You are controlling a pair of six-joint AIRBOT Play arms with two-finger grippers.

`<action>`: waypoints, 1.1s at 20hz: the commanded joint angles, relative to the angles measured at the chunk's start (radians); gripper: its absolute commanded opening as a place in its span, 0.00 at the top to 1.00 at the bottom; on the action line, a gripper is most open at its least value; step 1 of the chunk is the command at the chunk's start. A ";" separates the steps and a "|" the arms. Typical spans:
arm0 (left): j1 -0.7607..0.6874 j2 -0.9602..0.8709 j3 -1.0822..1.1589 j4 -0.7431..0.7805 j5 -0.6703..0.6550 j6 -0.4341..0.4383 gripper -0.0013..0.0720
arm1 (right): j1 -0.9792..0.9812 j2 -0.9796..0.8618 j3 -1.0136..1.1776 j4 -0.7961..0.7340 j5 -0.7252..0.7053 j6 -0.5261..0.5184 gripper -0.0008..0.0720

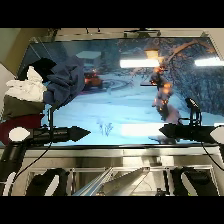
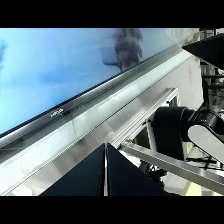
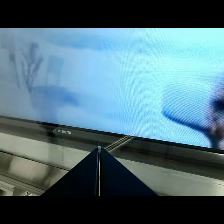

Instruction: Fold the shirts.

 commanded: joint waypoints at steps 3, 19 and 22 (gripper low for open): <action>0.000 0.001 0.000 0.000 0.000 0.000 0.96 | 0.001 0.001 0.000 0.000 0.000 0.000 0.96; 0.000 0.001 0.000 0.000 0.002 0.000 0.96 | 0.001 0.000 0.000 0.000 -0.047 0.000 0.96; 0.000 0.001 0.000 -0.002 0.009 0.000 0.96 | 0.001 0.001 0.000 0.000 -0.045 0.000 0.96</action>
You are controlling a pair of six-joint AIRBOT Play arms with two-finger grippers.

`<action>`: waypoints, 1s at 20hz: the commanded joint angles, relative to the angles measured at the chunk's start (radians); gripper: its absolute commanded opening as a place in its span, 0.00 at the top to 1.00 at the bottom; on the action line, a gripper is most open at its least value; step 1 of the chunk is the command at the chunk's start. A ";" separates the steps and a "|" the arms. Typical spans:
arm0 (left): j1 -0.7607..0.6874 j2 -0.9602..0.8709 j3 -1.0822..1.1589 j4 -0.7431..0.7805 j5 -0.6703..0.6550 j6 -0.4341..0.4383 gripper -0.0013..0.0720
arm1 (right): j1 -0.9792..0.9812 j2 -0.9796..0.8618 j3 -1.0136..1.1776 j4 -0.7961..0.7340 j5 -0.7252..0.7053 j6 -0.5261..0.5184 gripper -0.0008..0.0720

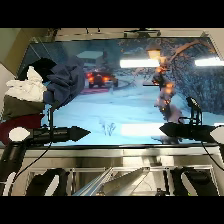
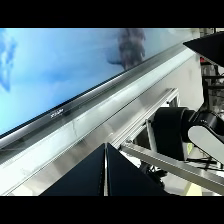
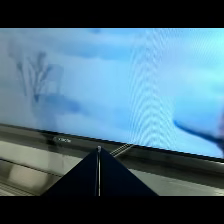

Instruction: Fold the shirts.

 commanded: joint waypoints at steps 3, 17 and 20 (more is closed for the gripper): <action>0.000 0.001 0.000 0.000 0.036 0.000 0.96 | 0.001 0.000 0.000 0.000 -0.012 0.000 0.96; 0.304 -0.025 0.260 0.424 0.416 0.030 0.01 | -0.002 -0.020 -0.001 0.018 -0.206 -0.061 0.29; 0.488 -0.166 0.360 0.470 0.340 0.030 0.01 | -0.002 -0.064 0.012 0.015 -0.285 -0.061 0.29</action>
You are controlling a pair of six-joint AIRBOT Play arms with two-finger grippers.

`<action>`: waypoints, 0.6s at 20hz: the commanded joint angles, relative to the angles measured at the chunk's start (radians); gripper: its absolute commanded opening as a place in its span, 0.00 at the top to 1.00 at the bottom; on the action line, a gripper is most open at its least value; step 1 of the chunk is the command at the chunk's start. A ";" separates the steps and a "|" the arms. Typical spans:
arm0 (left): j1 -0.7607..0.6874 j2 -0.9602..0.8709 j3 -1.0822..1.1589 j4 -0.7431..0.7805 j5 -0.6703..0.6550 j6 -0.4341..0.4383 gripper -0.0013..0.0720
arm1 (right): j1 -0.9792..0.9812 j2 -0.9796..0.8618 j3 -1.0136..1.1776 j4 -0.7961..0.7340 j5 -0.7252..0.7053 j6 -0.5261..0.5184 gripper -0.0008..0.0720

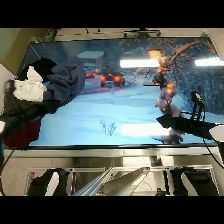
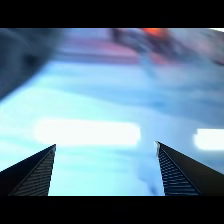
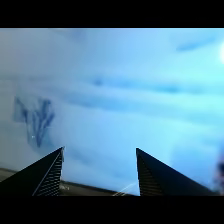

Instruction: Fold the shirts.

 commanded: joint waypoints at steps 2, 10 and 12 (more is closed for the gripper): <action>0.203 -0.219 0.144 0.120 -0.047 0.002 0.01 | -0.001 -0.083 0.029 -0.001 -0.087 -0.014 0.29; -0.016 -0.726 0.375 0.123 0.047 0.024 0.01 | -0.001 -0.255 0.059 -0.008 -0.180 -0.014 0.29; -0.064 -0.831 0.447 0.124 0.048 0.024 0.01 | -0.001 -0.274 0.059 -0.008 -0.191 -0.014 0.29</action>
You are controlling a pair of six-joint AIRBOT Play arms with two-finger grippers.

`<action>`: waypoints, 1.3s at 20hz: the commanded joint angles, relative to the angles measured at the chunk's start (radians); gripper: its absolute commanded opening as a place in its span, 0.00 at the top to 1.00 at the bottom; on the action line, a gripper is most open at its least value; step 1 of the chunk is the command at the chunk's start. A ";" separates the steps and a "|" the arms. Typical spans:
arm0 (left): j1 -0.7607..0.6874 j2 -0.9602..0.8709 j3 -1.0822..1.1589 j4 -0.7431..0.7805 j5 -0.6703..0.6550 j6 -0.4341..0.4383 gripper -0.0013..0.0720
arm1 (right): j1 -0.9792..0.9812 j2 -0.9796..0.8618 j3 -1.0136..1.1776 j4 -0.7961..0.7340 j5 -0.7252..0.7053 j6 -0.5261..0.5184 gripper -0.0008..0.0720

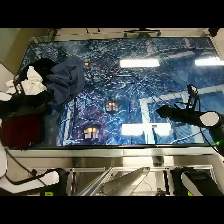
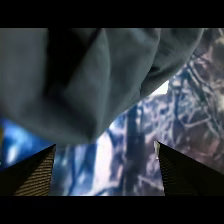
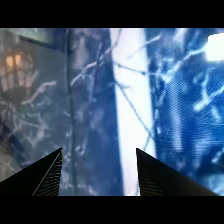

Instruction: Fold the shirts.

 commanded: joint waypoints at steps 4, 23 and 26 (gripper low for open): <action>-0.104 -0.317 0.200 0.039 -0.019 0.002 0.02 | 0.000 -0.042 0.005 0.000 -0.035 0.000 0.29; -0.557 -0.379 0.859 -0.535 -0.599 -0.031 0.96 | -0.297 -0.043 0.217 0.018 0.185 -0.070 0.57; -0.704 -0.407 0.859 -0.470 -0.602 -0.068 0.96 | -0.296 -0.043 0.217 0.019 0.228 -0.082 0.57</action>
